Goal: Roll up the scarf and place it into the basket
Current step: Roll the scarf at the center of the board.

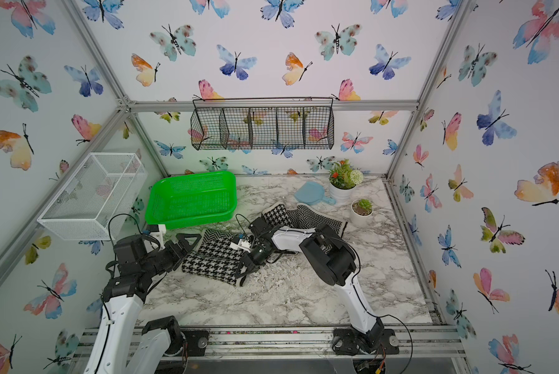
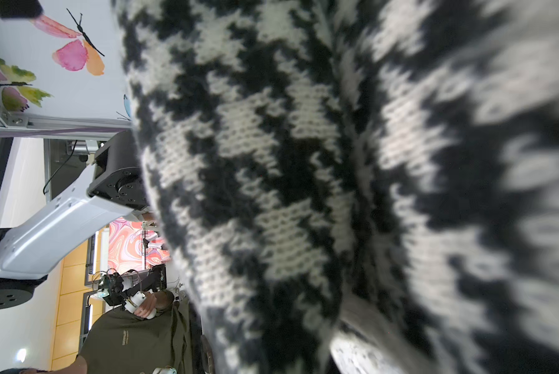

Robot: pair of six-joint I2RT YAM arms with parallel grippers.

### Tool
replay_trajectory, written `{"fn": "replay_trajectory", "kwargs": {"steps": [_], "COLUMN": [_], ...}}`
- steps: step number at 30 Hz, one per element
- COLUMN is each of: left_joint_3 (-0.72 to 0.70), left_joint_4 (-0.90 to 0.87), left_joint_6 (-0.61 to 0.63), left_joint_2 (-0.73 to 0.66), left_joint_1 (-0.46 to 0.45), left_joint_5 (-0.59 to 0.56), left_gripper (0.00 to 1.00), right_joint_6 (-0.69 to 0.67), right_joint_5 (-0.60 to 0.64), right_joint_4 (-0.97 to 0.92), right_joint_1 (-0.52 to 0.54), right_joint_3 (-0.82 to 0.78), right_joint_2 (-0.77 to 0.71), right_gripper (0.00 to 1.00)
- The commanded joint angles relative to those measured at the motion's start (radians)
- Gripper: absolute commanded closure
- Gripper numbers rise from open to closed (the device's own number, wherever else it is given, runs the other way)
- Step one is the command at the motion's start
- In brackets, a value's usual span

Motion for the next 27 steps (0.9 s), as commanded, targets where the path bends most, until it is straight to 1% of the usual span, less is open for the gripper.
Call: {"fn": "replay_trajectory", "kwargs": {"steps": [1, 3, 9, 14, 19, 22, 27], "left_joint_3": [-0.042, -0.064, -0.081, -0.113, -0.169, -0.186, -0.191], "left_joint_4": [0.044, 0.058, 0.056, 0.061, 0.14, 0.204, 0.345], "left_joint_6": [0.001, -0.008, -0.015, -0.02, -0.063, -0.079, -0.101], "left_joint_2": [-0.026, -0.027, -0.07, -0.077, -0.072, -0.032, 0.099], "left_joint_1": [-0.001, -0.001, -0.004, -0.003, -0.003, -0.004, -0.004], "left_joint_5": [0.101, 0.133, 0.163, 0.177, 0.175, 0.151, 0.134], "left_gripper": [0.02, 0.02, 0.02, 0.02, 0.02, 0.02, 0.02], "right_joint_6": [0.04, 0.051, 0.089, 0.1, 0.11, 0.11, 0.111], "right_joint_5": [0.04, 0.047, 0.061, 0.052, 0.054, 0.053, 0.063], "right_joint_4": [0.035, 0.031, 0.02, 0.02, 0.023, 0.02, 0.02], "right_joint_1": [-0.013, -0.014, -0.02, -0.031, -0.036, -0.035, -0.036], "right_joint_3": [0.045, 0.066, 0.108, 0.106, 0.103, 0.109, 0.114], "right_joint_2": [0.031, 0.052, 0.101, 0.112, 0.11, 0.115, 0.114], "right_gripper": [0.89, 0.88, 0.87, 0.87, 0.87, 0.87, 0.85]}}
